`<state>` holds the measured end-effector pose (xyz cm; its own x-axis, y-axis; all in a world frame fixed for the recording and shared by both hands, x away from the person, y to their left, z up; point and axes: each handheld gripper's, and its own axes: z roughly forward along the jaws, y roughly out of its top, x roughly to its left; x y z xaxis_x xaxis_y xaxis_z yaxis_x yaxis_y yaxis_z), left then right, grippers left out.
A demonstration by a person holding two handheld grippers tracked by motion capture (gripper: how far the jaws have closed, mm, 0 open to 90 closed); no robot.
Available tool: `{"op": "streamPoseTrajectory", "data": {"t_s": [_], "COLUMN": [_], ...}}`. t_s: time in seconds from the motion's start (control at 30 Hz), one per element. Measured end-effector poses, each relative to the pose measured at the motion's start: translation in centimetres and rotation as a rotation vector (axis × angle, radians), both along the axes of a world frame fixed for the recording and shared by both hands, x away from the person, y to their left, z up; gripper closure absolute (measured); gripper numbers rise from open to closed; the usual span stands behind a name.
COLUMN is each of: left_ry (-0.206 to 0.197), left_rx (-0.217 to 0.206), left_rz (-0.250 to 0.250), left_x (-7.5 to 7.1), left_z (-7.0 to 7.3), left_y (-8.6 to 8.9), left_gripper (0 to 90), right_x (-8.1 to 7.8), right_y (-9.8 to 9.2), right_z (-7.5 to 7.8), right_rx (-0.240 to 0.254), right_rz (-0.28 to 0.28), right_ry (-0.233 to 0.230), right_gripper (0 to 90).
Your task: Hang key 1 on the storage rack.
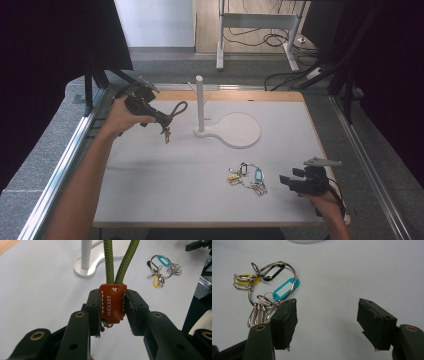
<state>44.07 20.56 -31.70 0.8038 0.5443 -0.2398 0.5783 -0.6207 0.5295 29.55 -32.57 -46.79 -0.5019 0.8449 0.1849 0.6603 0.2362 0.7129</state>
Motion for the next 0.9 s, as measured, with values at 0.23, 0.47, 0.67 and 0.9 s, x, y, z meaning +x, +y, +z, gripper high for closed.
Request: {"op": "streamPoseTrajectory", "data": {"t_s": [0.23,0.47,0.67,0.9], "left_ry": [0.02,0.032,0.046,0.054], "left_rx": [0.009,0.014,-0.013,-0.038], "left_rz": [0.005,0.023,0.034,0.045], "left_x": [1.3,2.5,3.7,5.1], "left_z": [0.0,0.2,0.1,0.3], "left_y": [0.0,0.3,0.7,1.0], "left_gripper": [67.2,67.2,67.2,67.2], "right_x": [0.1,0.1,0.1,0.1], "right_y": [0.0,-0.1,-0.1,0.0], "right_z": [-0.1,-0.1,-0.2,-0.3], "right_rx": [-0.004,-0.006,-0.005,-0.007], "right_rz": [0.0,-0.005,-0.001,0.001], "right_ry": [0.001,-0.001,-0.003,0.003], "right_gripper": [32.3,32.3,32.3,32.3]}}
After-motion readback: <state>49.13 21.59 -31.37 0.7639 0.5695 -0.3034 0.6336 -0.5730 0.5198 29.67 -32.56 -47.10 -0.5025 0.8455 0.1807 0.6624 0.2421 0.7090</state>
